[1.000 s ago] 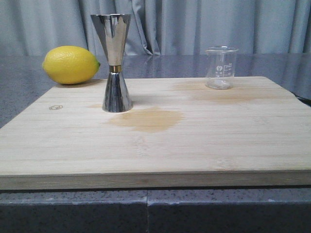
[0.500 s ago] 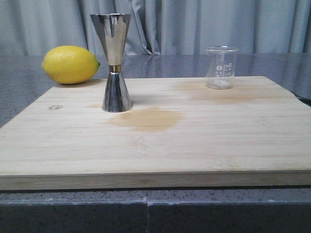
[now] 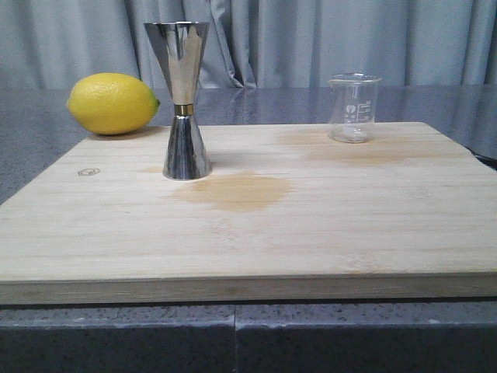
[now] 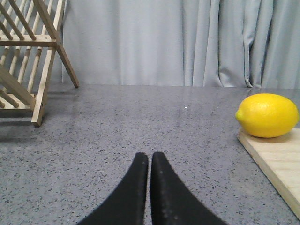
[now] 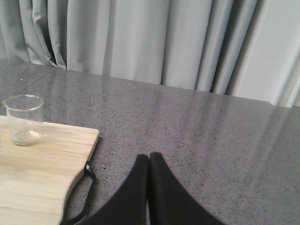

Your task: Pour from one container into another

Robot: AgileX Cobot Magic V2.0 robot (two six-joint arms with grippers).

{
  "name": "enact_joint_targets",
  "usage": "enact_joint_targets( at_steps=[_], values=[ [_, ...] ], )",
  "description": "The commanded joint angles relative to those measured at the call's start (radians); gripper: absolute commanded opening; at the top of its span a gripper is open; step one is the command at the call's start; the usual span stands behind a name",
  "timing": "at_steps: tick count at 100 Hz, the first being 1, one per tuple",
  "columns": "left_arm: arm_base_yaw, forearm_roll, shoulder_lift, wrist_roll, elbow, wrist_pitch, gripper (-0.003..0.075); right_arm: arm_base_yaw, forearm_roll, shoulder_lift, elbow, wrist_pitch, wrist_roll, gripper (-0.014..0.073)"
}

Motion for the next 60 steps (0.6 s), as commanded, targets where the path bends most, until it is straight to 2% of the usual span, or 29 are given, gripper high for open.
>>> enact_joint_targets(
  at_steps=[1,13,31,46,60],
  values=[
    [-0.006,-0.009,-0.021,0.003,0.028,-0.072,-0.0019,-0.007,0.030,0.010,-0.025,-0.065,-0.005,-0.0072],
    [-0.006,-0.009,-0.021,0.003,0.028,-0.072,-0.0019,-0.007,0.189,0.005,-0.025,-0.074,-0.058,-0.0072],
    [-0.006,-0.009,-0.021,0.003,0.028,-0.072,-0.0019,-0.030,0.479,-0.054,0.035,-0.133,-0.389,-0.0072],
    [-0.006,-0.009,-0.021,0.003,0.028,-0.072,-0.0019,-0.125,0.505,-0.149,0.153,-0.228,-0.381,-0.0072],
    [-0.006,-0.009,-0.021,0.003,0.028,-0.072,-0.0019,-0.187,0.503,-0.163,0.211,-0.223,-0.314,-0.0072]
  ],
)
